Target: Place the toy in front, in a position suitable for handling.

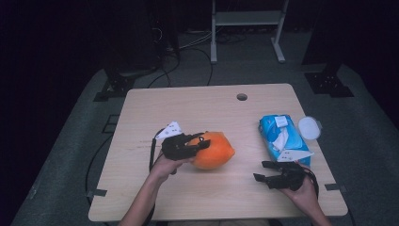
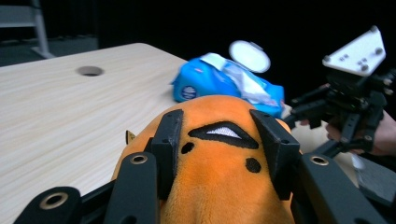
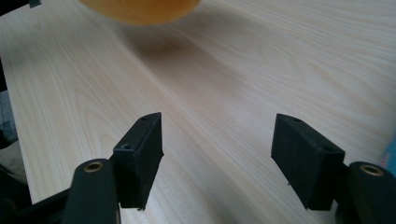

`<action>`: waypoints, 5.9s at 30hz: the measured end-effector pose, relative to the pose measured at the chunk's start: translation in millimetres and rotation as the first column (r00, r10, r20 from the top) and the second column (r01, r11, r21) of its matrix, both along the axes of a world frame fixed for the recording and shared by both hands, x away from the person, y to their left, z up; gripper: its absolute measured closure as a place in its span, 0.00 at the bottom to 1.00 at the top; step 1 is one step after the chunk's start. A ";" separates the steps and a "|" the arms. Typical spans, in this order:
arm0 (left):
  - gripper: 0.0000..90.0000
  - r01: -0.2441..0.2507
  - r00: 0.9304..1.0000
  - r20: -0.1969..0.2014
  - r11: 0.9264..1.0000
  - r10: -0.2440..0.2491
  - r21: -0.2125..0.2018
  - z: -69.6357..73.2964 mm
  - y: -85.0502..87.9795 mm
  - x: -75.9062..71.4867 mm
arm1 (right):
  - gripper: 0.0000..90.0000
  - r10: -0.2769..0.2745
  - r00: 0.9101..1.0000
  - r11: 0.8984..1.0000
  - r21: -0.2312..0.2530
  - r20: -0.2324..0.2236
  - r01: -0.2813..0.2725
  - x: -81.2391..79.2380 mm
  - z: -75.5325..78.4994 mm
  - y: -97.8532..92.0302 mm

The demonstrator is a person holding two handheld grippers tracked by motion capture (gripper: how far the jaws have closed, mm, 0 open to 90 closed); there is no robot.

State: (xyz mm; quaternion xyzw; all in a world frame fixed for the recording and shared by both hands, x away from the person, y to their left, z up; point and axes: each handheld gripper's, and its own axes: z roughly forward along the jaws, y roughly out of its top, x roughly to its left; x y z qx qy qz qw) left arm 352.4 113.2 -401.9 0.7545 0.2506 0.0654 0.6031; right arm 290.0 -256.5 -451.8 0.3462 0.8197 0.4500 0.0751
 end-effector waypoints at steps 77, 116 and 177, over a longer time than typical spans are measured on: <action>0.28 0.186 0.981 0.025 0.971 -0.192 0.151 -45.3 -16.4 -42.3 | 0.93 -0.334 0.935 0.942 0.017 0.117 0.334 50.5 32.3 -77.4; 0.21 0.189 0.980 0.038 0.970 -0.197 0.153 -48.1 -17.9 -40.7 | 0.93 0.235 0.970 0.969 -0.087 0.059 -0.229 -0.3 98.1 56.0; 0.18 0.244 0.961 0.070 0.940 -0.268 0.238 -47.0 -24.5 -41.2 | 0.78 0.234 0.970 0.970 -0.078 0.066 -0.229 27.2 40.3 103.8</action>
